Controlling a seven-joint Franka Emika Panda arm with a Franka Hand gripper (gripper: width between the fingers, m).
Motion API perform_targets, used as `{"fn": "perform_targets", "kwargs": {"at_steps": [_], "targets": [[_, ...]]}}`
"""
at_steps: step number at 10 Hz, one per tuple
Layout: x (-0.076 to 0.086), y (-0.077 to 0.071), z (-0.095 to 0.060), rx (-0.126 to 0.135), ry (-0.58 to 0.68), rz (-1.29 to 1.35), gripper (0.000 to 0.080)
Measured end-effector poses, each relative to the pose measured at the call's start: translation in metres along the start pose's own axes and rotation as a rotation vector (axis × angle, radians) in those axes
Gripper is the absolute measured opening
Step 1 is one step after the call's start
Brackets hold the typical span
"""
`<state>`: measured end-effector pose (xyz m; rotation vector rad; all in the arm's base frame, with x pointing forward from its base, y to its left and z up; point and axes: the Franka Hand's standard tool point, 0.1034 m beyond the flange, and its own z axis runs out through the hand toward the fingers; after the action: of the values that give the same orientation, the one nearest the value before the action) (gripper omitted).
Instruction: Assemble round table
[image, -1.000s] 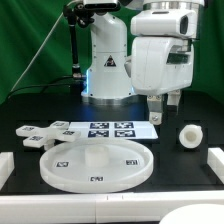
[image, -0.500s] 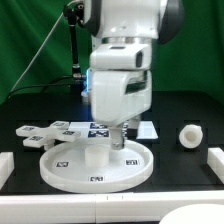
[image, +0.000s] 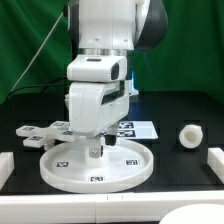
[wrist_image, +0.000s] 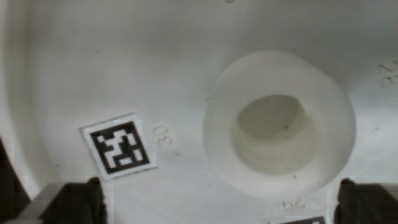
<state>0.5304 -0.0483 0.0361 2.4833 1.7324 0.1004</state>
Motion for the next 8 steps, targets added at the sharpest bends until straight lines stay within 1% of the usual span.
{"fn": "perform_targets", "kwargs": {"at_steps": [1, 3, 4, 6, 8], "targets": [[0.001, -0.002, 0.002, 0.005, -0.001, 0.0, 0.065], [0.001, -0.015, 0.015, 0.043, -0.017, 0.019, 0.065], [0.003, -0.018, 0.017, 0.053, -0.021, 0.026, 0.065], [0.001, -0.019, 0.018, 0.057, -0.024, 0.026, 0.065], [-0.008, -0.014, 0.019, 0.055, -0.025, 0.012, 0.065]]}}
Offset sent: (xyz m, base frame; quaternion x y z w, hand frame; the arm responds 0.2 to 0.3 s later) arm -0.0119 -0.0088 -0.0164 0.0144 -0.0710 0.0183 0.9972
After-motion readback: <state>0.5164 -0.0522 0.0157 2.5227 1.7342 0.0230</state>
